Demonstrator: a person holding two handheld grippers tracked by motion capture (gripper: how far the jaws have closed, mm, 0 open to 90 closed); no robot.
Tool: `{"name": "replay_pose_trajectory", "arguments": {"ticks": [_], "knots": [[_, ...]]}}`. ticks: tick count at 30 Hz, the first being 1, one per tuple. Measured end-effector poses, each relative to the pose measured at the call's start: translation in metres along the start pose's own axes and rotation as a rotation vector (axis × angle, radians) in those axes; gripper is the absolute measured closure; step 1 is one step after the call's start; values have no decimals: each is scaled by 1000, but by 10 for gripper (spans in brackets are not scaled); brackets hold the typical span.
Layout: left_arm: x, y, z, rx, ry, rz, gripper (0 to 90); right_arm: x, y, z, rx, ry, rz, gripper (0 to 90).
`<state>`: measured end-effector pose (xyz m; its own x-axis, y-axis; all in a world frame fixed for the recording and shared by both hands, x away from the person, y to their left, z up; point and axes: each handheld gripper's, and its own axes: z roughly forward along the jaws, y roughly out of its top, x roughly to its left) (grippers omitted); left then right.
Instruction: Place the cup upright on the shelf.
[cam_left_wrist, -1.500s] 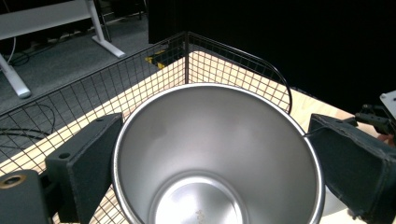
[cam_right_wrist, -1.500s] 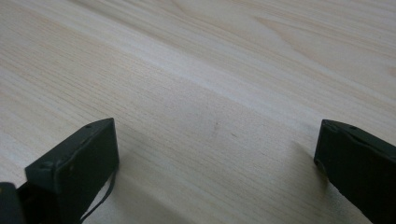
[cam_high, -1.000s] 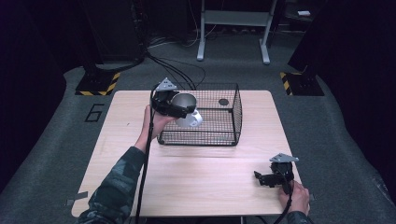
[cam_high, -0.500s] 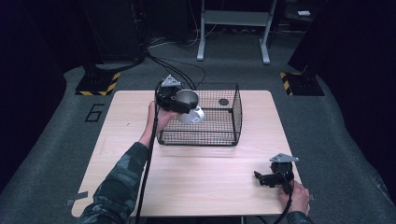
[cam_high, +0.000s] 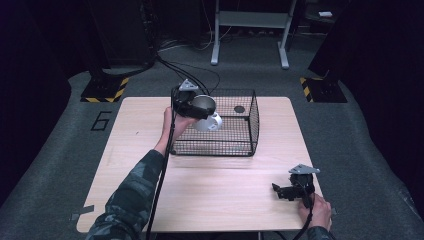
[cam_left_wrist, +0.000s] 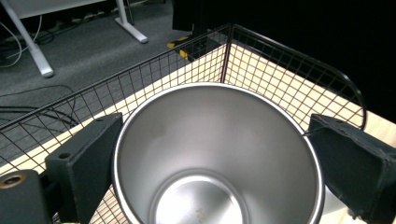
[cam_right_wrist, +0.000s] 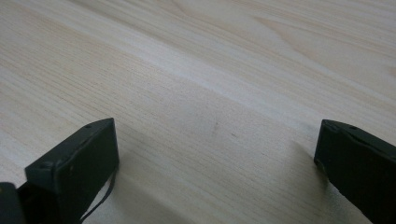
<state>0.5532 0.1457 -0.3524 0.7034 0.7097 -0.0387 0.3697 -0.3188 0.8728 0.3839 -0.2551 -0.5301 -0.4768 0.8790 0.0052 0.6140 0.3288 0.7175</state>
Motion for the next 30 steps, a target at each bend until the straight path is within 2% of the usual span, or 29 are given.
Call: {"name": "replay_pose_trajectory", "arguments": {"ticks": [11, 30], "knots": [[4, -2, 18, 31, 23, -18, 65, 0, 0, 0, 1, 0, -7, 0], [8, -8, 42, 84, 33, -32, 65, 0, 0, 0, 2, 0, -6, 0]]}}
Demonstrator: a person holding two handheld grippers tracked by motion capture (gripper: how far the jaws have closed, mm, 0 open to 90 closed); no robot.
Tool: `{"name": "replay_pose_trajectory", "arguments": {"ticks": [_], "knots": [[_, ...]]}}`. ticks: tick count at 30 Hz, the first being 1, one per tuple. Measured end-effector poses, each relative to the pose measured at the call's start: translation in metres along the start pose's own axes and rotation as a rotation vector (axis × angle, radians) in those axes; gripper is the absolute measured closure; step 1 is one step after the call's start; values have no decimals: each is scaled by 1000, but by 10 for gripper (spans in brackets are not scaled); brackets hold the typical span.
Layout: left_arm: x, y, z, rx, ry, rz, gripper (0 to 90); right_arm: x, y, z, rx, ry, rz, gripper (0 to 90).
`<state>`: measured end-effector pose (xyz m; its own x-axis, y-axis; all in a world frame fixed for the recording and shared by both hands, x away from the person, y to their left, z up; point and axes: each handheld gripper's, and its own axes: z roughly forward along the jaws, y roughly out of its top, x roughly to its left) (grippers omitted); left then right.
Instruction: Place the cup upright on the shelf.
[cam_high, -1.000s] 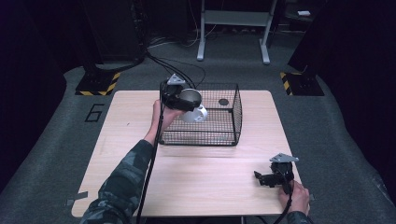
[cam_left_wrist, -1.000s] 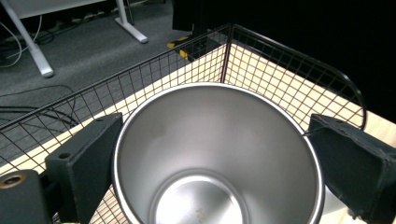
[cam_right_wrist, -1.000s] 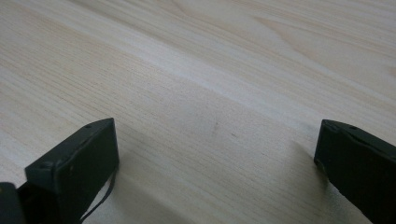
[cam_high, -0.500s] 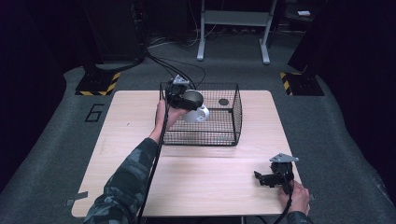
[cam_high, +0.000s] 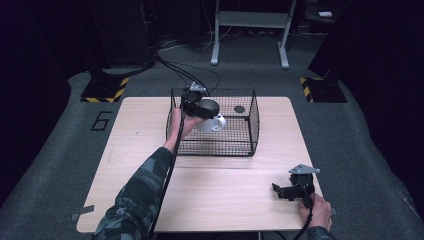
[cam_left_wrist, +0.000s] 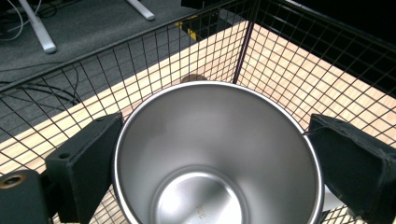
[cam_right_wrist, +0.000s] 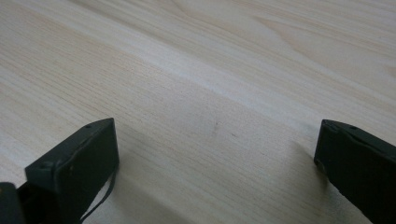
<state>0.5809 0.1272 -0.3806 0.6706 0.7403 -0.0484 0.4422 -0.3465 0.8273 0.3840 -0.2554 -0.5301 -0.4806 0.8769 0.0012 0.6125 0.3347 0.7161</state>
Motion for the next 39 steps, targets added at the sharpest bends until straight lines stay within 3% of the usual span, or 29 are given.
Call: {"name": "replay_pose_trajectory", "arguments": {"ticks": [17, 39], "knots": [[6, -9, 20, 55, -1, -35, 65, 0, 0, 0, 0, 0, 0, 0], [10, -17, 38, 113, 10, -49, 65, 0, 0, 0, -2, 0, 7, 0]]}}
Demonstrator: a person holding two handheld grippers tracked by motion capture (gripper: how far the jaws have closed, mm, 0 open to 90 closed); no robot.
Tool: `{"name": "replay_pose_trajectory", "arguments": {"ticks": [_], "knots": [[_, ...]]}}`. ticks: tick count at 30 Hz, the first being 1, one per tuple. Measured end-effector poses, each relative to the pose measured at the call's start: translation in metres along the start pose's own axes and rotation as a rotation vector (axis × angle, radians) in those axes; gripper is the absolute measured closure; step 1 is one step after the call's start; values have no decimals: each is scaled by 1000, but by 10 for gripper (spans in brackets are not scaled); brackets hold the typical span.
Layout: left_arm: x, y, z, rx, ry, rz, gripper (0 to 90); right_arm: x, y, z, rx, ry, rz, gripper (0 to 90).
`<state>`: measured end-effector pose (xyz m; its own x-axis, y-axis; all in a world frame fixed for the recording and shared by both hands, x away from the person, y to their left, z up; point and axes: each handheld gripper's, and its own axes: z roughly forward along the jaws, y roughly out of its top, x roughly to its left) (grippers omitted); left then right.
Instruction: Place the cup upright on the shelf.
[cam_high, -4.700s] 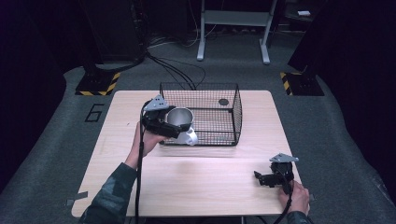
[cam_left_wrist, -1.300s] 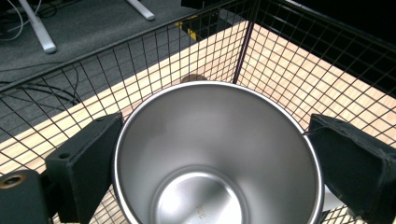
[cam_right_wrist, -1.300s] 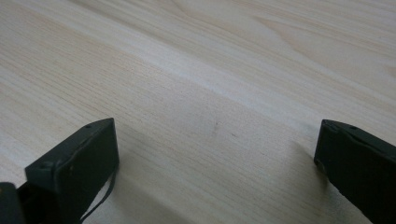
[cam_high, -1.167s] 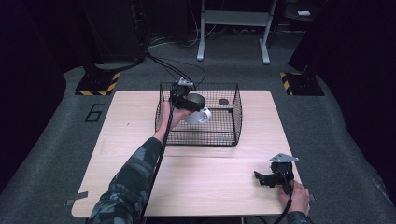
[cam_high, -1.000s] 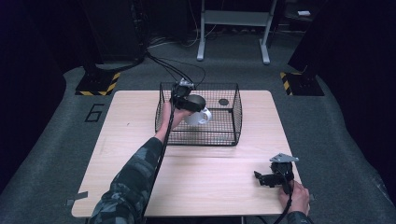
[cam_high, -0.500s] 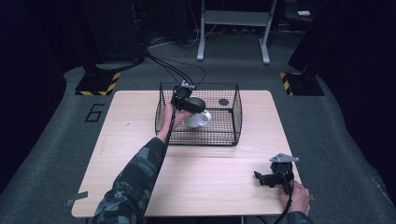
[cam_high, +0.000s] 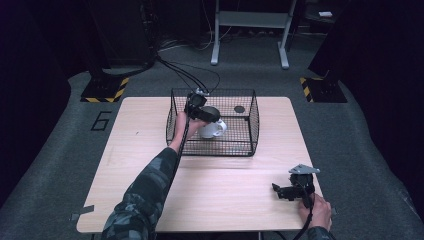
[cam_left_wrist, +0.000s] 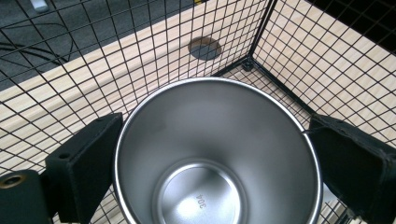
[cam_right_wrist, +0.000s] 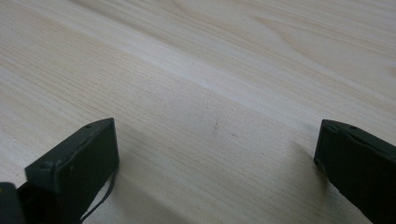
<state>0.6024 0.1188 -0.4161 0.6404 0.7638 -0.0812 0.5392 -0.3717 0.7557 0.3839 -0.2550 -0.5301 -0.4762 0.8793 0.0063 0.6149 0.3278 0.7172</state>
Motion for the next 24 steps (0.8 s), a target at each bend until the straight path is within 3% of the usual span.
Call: {"name": "replay_pose_trajectory", "arguments": {"ticks": [24], "knots": [[2, -2, 10, 49, 18, 0, 64, 0, 0, 0, -1, 0, -1, 0]]}}
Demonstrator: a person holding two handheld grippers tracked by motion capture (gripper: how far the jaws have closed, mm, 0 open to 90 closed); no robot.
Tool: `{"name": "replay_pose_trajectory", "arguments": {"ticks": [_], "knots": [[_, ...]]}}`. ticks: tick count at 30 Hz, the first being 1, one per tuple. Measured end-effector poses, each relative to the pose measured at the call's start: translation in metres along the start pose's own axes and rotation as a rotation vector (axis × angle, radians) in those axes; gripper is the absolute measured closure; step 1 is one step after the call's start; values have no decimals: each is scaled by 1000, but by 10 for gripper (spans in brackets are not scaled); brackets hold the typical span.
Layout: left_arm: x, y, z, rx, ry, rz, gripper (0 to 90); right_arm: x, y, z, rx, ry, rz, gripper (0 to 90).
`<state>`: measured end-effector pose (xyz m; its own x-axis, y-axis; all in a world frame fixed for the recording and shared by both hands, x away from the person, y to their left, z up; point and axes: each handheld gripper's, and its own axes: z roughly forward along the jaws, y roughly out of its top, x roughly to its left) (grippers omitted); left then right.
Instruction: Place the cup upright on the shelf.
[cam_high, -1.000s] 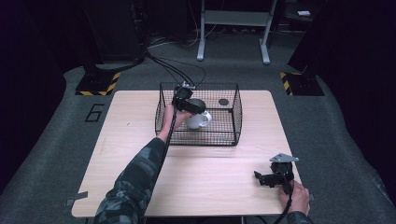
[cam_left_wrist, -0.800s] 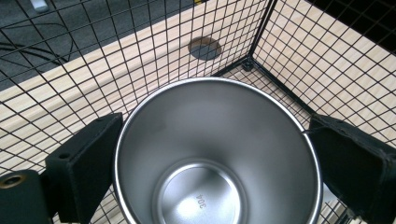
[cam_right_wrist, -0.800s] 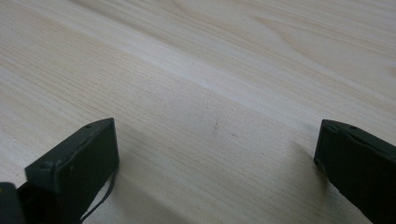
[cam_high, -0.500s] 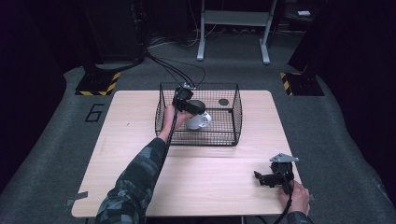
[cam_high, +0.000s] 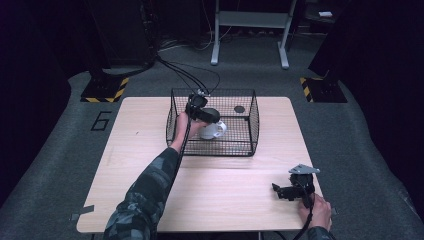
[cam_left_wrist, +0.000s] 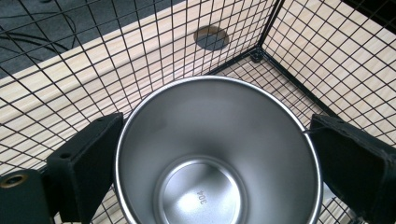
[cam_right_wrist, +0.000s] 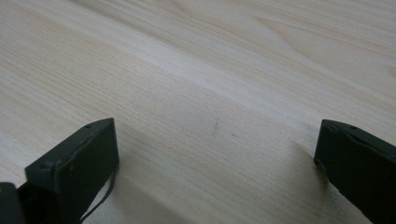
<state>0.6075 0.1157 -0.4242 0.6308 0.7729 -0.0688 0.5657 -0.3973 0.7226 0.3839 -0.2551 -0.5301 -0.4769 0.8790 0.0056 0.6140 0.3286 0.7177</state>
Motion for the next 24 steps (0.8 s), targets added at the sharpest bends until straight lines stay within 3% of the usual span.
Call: {"name": "replay_pose_trajectory", "arguments": {"ticks": [17, 21, 24], "knots": [[-4, -1, -3, 43, 2, -12, 58, 0, 0, 0, -1, -1, -3, 0], [-4, 2, -11, 20, -6, -10, 15, 0, 0, 0, 0, 0, -1, 0], [-7, 5, -23, 1, -6, 14, 8, 0, 0, 0, 2, 0, -5, 0]]}}
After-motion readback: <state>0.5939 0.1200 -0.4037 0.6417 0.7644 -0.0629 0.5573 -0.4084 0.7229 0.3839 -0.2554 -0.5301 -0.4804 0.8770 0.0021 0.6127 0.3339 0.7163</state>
